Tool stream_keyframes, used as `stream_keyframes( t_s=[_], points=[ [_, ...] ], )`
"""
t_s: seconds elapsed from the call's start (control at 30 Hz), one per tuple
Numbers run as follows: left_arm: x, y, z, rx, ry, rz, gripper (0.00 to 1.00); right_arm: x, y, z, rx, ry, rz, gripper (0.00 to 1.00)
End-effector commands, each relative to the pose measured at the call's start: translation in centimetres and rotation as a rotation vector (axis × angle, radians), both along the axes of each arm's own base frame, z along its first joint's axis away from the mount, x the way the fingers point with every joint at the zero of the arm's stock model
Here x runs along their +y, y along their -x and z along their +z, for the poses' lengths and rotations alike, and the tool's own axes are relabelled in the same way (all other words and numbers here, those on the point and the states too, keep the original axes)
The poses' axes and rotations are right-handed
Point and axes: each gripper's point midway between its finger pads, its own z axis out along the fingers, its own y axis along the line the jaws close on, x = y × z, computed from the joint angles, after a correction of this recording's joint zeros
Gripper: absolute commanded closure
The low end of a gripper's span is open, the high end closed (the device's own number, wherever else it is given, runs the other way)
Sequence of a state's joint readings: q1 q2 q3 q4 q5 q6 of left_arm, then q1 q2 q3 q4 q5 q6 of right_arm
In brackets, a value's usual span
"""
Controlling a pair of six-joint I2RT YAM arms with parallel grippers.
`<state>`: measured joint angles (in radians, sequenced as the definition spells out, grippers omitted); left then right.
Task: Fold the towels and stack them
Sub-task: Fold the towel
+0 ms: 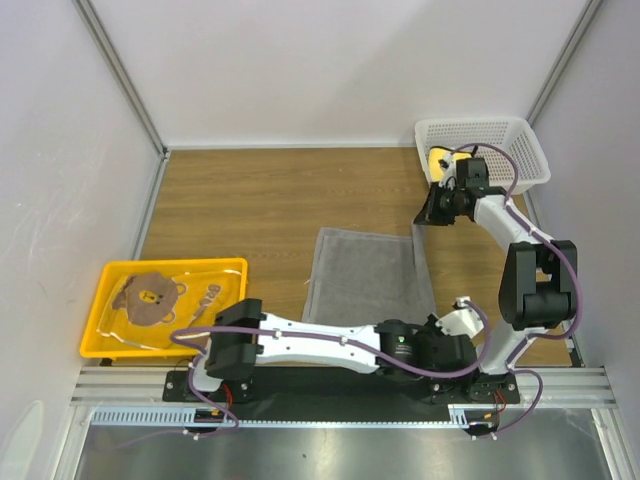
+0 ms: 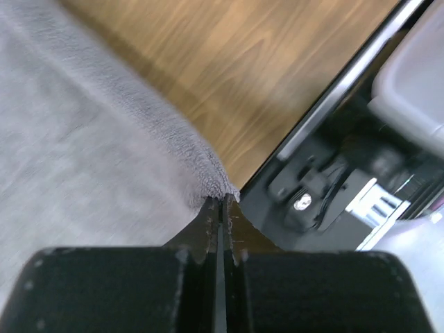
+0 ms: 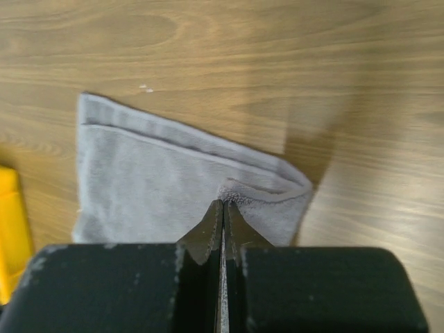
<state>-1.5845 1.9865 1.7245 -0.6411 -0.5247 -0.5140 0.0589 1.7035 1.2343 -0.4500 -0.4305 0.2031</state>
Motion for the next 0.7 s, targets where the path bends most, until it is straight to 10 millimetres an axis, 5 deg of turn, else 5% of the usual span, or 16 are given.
stream_keyframes(
  t_s=[0.0,0.2,0.3,0.33,0.4,0.43,0.47,0.53,0.67],
  points=[
    [-4.0,0.2,3.2,0.002,0.132,-0.040,1.00,-3.4,-1.6,1.1,-0.094,0.095,-0.031,1.00],
    [-5.1,0.2,2.8,0.000,0.133,-0.062,0.98,-8.8,-0.5,2.1,-0.115,0.102,-0.207,1.00],
    [-5.0,-0.1,2.5,-0.005,0.116,-0.046,0.87,-11.4,-0.5,3.2,-0.141,0.111,-0.272,1.00],
    [-4.9,-0.4,2.4,-0.006,0.111,-0.033,0.71,-12.2,-0.6,3.5,-0.144,0.118,-0.297,0.95],
    [-4.4,-0.7,3.0,-0.005,0.111,-0.022,0.45,-12.8,-1.1,4.9,-0.161,0.113,-0.307,0.67],
    [-4.0,-1.4,3.3,-0.006,0.109,-0.006,0.28,-12.8,-1.3,5.7,-0.169,0.100,-0.309,0.42],
    [-2.9,-2.0,4.2,-0.009,0.109,0.029,0.20,-12.7,-1.3,6.3,-0.170,0.088,-0.308,0.29],
    [-1.2,-3.9,4.5,-0.003,0.096,0.085,0.08,-12.2,-2.0,8.6,-0.210,0.057,-0.304,0.12],
    [4.8,-7.4,6.6,0.068,0.133,0.251,0.00,-9.5,-1.9,12.4,-0.260,0.081,-0.257,0.02]
  ],
)
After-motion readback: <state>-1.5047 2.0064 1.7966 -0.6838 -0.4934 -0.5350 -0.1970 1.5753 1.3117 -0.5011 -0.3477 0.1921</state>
